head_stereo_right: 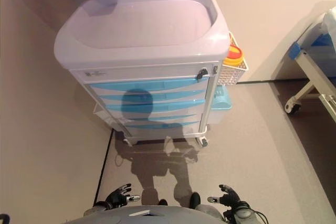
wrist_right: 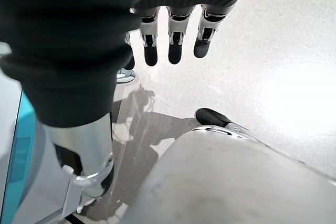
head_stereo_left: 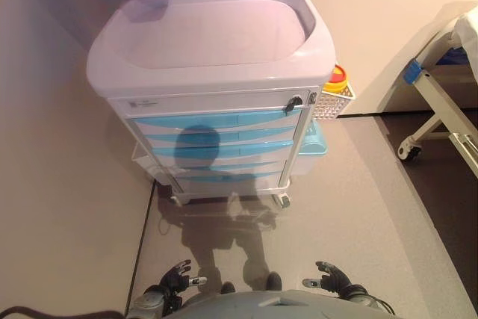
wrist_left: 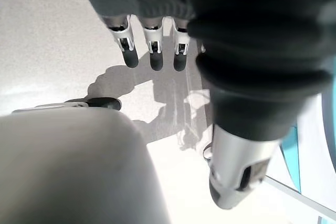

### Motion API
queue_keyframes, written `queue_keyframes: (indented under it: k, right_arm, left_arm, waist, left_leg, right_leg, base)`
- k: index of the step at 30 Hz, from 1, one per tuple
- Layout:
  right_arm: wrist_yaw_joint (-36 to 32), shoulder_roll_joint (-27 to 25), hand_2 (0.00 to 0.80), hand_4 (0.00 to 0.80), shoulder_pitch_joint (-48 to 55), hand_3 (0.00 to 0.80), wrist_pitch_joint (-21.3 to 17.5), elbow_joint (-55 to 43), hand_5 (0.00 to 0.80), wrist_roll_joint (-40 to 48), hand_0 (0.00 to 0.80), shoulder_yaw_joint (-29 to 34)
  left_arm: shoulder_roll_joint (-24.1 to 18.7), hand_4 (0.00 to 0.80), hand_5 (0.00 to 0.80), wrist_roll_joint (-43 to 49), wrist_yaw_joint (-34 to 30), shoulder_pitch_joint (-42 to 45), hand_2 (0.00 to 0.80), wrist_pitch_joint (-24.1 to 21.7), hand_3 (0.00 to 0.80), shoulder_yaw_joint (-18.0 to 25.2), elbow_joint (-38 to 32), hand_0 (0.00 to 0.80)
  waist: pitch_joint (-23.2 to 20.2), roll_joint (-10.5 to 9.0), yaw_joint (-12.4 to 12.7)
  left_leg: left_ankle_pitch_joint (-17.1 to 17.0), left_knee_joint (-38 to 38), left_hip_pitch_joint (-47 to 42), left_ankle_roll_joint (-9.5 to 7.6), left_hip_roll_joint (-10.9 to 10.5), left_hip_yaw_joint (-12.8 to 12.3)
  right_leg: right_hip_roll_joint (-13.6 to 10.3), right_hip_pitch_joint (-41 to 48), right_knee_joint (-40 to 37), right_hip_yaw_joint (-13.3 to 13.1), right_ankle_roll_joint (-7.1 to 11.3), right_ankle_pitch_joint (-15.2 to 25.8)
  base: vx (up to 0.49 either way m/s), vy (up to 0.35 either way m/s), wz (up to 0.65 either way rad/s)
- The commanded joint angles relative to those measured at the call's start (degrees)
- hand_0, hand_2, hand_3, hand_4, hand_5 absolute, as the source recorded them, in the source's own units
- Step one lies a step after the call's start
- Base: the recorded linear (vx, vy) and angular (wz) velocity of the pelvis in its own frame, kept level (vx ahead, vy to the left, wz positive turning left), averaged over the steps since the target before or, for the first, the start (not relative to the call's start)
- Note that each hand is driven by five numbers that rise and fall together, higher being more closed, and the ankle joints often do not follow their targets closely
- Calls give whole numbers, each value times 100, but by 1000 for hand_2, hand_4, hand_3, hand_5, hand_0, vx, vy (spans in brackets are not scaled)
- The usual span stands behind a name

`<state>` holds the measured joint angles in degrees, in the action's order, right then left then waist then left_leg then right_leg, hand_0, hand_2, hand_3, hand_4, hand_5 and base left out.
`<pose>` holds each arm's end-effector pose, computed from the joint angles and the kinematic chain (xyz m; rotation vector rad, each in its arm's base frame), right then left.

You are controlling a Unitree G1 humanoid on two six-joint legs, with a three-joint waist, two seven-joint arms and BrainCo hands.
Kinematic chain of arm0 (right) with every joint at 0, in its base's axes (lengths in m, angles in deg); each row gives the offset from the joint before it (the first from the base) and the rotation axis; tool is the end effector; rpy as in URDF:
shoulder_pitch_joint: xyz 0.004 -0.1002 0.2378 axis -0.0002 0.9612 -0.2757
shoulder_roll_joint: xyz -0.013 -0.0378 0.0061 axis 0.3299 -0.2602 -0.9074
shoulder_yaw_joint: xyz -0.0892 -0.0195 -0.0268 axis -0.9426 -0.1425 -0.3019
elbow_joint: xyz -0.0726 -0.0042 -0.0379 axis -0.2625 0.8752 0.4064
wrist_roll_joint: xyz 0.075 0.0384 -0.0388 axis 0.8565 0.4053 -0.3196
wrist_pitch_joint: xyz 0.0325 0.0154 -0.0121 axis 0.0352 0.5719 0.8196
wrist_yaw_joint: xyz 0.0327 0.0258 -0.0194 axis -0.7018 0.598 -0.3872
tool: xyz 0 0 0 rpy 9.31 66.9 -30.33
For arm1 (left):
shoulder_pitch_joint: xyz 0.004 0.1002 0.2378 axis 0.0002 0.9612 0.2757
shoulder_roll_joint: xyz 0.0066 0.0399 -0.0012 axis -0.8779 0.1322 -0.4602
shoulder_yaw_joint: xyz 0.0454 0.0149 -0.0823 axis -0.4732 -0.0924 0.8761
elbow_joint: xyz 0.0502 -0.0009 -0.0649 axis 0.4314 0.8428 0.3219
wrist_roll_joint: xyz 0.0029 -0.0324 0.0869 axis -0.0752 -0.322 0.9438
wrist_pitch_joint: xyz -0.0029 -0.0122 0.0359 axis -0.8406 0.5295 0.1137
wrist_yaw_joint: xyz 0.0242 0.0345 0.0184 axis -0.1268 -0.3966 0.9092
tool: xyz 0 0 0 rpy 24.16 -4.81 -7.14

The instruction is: Open the drawer and pick up the medicine

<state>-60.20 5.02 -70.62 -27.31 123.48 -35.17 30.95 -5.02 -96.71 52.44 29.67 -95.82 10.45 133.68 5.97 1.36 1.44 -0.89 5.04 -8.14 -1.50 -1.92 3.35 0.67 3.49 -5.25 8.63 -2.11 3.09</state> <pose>0.0691 -0.2178 -0.0989 -0.3281 1.0623 0.0955 0.0692 0.2059 -0.1013 0.0382 1.0688 -0.1047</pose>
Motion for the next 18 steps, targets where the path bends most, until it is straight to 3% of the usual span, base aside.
queue_keyframes:
  k: [1,18]
  right_arm:
    - [42,72,0,0,-208,0,-51,139,0,-80,0,-130]
    - [13,85,0,0,-162,0,-76,133,0,-111,0,-133]
  left_arm:
    - [123,0,0,-189,-117,-227,0,-158,0,148,246,0]
    - [114,0,0,-405,-81,-208,0,-212,0,340,320,0]
  waist:
    - [-62,-170,38]
    - [4,-203,41]
  left_leg:
    - [307,-118,205,-97,-339,-255]
    - [330,-183,235,-123,-362,-268]
  right_leg:
    - [-78,220,324,-62,405,-408]
    - [-86,183,361,-74,396,-398]
  base:
    - [0,0,0]
    - [2,0,0]
